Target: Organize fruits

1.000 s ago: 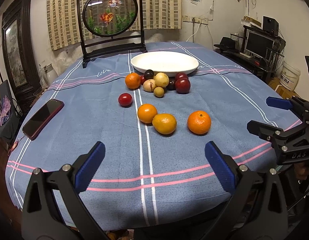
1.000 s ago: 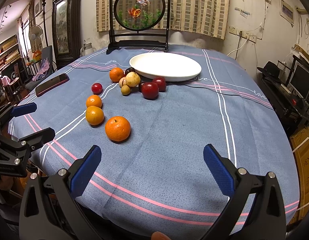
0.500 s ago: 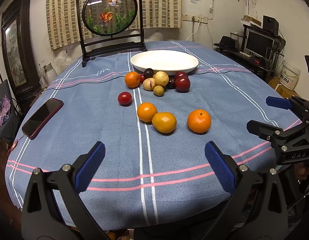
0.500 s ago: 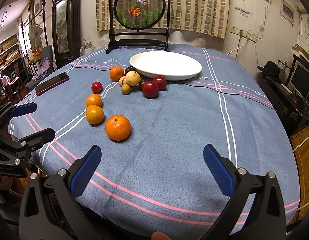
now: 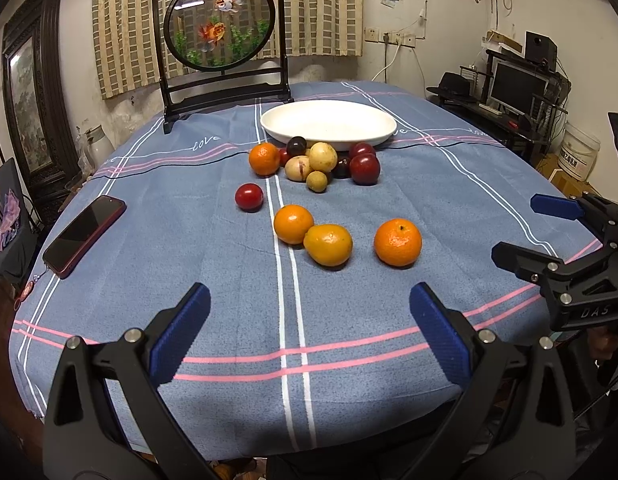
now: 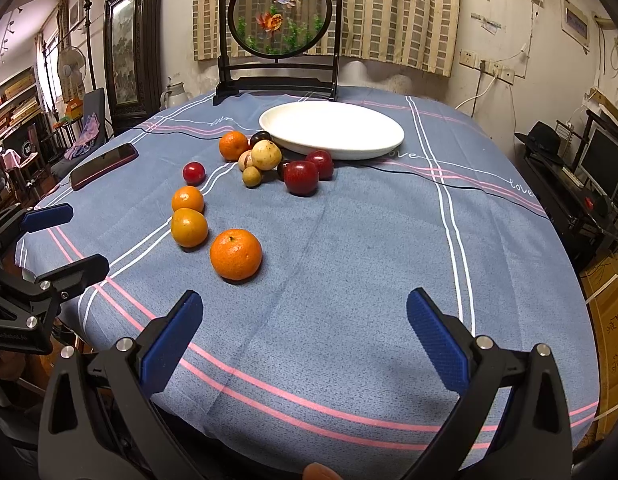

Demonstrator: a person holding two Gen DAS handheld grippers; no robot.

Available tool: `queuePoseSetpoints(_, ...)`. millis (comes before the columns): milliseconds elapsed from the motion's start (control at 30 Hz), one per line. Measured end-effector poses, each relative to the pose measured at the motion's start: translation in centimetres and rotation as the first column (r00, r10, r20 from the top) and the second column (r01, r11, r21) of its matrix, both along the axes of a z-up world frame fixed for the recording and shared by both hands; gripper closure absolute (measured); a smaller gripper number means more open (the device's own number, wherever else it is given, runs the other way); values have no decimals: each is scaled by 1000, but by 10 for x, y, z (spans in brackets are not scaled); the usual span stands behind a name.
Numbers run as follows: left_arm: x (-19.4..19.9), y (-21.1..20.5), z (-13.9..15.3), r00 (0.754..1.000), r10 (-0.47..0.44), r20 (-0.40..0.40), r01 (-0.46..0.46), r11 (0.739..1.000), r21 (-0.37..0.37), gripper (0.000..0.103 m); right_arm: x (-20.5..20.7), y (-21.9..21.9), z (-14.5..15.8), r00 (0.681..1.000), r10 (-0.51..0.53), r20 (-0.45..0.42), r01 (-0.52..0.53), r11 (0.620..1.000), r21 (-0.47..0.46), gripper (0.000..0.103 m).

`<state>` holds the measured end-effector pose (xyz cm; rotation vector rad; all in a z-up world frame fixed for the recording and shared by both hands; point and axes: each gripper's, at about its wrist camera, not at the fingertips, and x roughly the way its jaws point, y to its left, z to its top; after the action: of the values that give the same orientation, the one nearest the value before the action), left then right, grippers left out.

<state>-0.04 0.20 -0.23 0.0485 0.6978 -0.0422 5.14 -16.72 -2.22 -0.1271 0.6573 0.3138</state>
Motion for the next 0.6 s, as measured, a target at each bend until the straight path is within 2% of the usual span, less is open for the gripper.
queuePoseSetpoints(600,1,-1,-4,1000,0,-6,0,1000,-6,2,0,2,-3,1000,0,-5,0,1000,-3,1)
